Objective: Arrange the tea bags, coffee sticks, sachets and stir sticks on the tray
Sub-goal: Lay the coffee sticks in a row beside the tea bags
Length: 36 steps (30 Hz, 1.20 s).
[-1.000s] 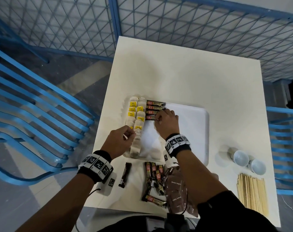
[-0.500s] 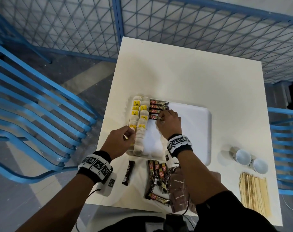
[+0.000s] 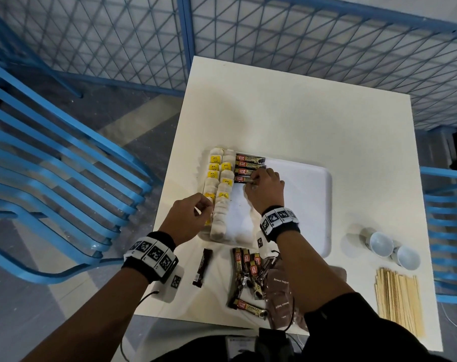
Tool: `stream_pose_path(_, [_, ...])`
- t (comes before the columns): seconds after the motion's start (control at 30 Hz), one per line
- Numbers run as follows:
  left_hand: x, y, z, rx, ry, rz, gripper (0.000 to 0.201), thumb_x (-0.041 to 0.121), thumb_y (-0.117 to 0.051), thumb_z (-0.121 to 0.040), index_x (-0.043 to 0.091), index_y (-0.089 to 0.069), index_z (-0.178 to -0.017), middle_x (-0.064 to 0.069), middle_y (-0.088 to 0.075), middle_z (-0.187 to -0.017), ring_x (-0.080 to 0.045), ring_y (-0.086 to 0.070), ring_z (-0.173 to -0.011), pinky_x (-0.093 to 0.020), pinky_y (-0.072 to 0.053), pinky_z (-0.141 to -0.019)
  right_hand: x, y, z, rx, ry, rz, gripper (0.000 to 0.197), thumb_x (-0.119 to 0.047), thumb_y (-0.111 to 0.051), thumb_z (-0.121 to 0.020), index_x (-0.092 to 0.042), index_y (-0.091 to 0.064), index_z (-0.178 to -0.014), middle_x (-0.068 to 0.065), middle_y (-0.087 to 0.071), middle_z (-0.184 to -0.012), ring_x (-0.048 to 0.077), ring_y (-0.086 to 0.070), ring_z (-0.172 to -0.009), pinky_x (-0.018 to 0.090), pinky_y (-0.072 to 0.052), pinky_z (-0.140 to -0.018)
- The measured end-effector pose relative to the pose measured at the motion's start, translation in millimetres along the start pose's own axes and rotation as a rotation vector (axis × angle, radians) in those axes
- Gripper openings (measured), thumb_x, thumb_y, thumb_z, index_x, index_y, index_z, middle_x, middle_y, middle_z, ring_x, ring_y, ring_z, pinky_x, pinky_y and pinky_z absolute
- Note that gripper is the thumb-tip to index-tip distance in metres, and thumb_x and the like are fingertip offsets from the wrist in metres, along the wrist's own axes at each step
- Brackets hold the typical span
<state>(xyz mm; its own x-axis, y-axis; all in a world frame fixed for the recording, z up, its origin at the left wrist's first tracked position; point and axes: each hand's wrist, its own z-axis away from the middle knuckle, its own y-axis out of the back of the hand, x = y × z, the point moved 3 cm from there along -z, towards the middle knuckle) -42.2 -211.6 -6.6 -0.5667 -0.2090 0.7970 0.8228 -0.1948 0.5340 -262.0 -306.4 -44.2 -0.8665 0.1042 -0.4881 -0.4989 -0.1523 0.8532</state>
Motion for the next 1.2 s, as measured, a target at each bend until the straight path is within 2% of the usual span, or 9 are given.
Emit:
stream_pose_path(0.13, [3.2,-1.6,1.5,-0.008,-0.012,0.0,0.006,0.016,-0.068,-0.093,0.021,-0.068,-0.09,0.01,-0.071,-0.078,-0.011,-0.063,-0.066,-0.013,-0.047,-0.063,-0.2,7.4,6.7,0.037,0.023,-0.021,0.031,-0.026,-0.071,-0.077,-0.017,-0.062,-0.105,0.002,-0.061,-0.103,0.026,-0.054,-0.102,0.039,-0.039,-0.085])
stream_pose_path(0.3, [0.8,-7.9,12.7,-0.072,0.02,0.002,0.009,0.02,-0.069,-0.093,0.027,-0.067,-0.089,0.01,-0.07,-0.081,-0.007,-0.06,-0.065,-0.019,-0.049,-0.064,-6.0,19.1,30.7,0.051,0.1,-0.147,0.01,-0.021,-0.068,-0.081,-0.021,-0.064,-0.091,-0.007,-0.058,-0.087,0.021,-0.055,-0.088,0.042,-0.046,-0.082])
stream_pose_path(0.5, [-11.2,-24.1,45.8,-0.183,0.045,-0.203,0.015,0.042,-0.069,-0.09,0.029,-0.062,-0.087,0.011,-0.068,-0.081,-0.013,-0.063,-0.074,-0.031,-0.05,-0.066,-10.2,23.1,97.6,-0.136,0.132,-0.271,0.009,-0.012,-0.066,-0.084,-0.021,-0.068,-0.085,-0.009,-0.065,-0.072,0.006,-0.06,-0.068,0.019,-0.048,-0.067])
stream_pose_path(0.67, [-19.0,-43.2,74.3,-0.167,0.027,-0.474,0.025,0.055,-0.063,-0.088,0.031,-0.056,-0.089,0.014,-0.06,-0.087,-0.014,-0.054,-0.076,-0.03,-0.038,-0.067,7.3,14.8,157.1,-0.238,0.116,-0.176,0.008,-0.015,-0.067,-0.085,-0.022,-0.067,-0.089,-0.01,-0.063,-0.076,0.002,-0.055,-0.067,0.025,-0.05,-0.068])
stream_pose_path(0.77, [-26.1,-50.5,87.6,-0.145,0.015,-0.487,0.028,0.048,-0.067,-0.089,0.025,-0.057,-0.102,0.007,-0.059,-0.103,-0.023,-0.061,-0.087,-0.034,-0.046,-0.071,21.1,15.1,180.6,-0.228,0.081,-0.082,0.016,-0.021,-0.071,-0.085,-0.019,-0.066,-0.1,-0.002,-0.062,-0.094,0.012,-0.058,-0.083,0.033,-0.053,-0.079])
stream_pose_path(0.87, [-31.3,-53.8,95.6,-0.12,0.037,-0.381,0.029,0.028,-0.07,-0.09,0.015,-0.055,-0.111,-0.005,-0.059,-0.111,-0.033,-0.062,-0.093,-0.039,-0.049,-0.074,34.5,18.1,197.3,-0.274,-0.016,0.047,0.042,-0.032,-0.077,-0.081,-0.019,-0.058,-0.117,0.003,-0.053,-0.116,0.022,-0.053,-0.105,0.038,-0.051,-0.093])
stream_pose_path(1.0, [-30.6,-57.9,100.9,-0.043,0.064,-0.219,0.029,0.014,-0.071,-0.086,0.01,-0.061,-0.113,-0.007,-0.061,-0.11,-0.027,-0.062,-0.093,-0.041,-0.053,-0.083,40.0,12.2,211.5,-0.29,-0.072,0.065,0.059,-0.029,-0.084,-0.076,-0.015,-0.054,-0.125,0.007,-0.046,-0.124,0.026,-0.052,-0.112,0.042,-0.05,-0.1])
stream_pose_path(1.1, [-24.4,-64.3,104.5,-0.015,0.031,-0.107,0.022,0.005,-0.066,-0.086,0.008,-0.066,-0.108,-0.003,-0.058,-0.105,-0.019,-0.06,-0.086,-0.036,-0.054,-0.086,34.9,6.2,212.0,-0.257,-0.071,0.015,0.056,-0.02,-0.083,-0.078,-0.012,-0.056,-0.126,0.008,-0.044,-0.127,0.027,-0.051,-0.115,0.038,-0.047,-0.105])
stream_pose_path(1.2, [-16.6,-73.4,104.4,-0.046,0.027,-0.079,0.023,0.0,-0.059,-0.088,0.009,-0.061,-0.109,-0.007,-0.054,-0.108,-0.022,-0.058,-0.09,-0.033,-0.049,-0.082,29.4,3.1,211.2,-0.228,-0.046,-0.005,0.05,-0.013,-0.08,-0.079,-0.01,-0.058,-0.124,0.008,-0.045,-0.126,0.027,-0.053,-0.112,0.034,-0.046,-0.104])
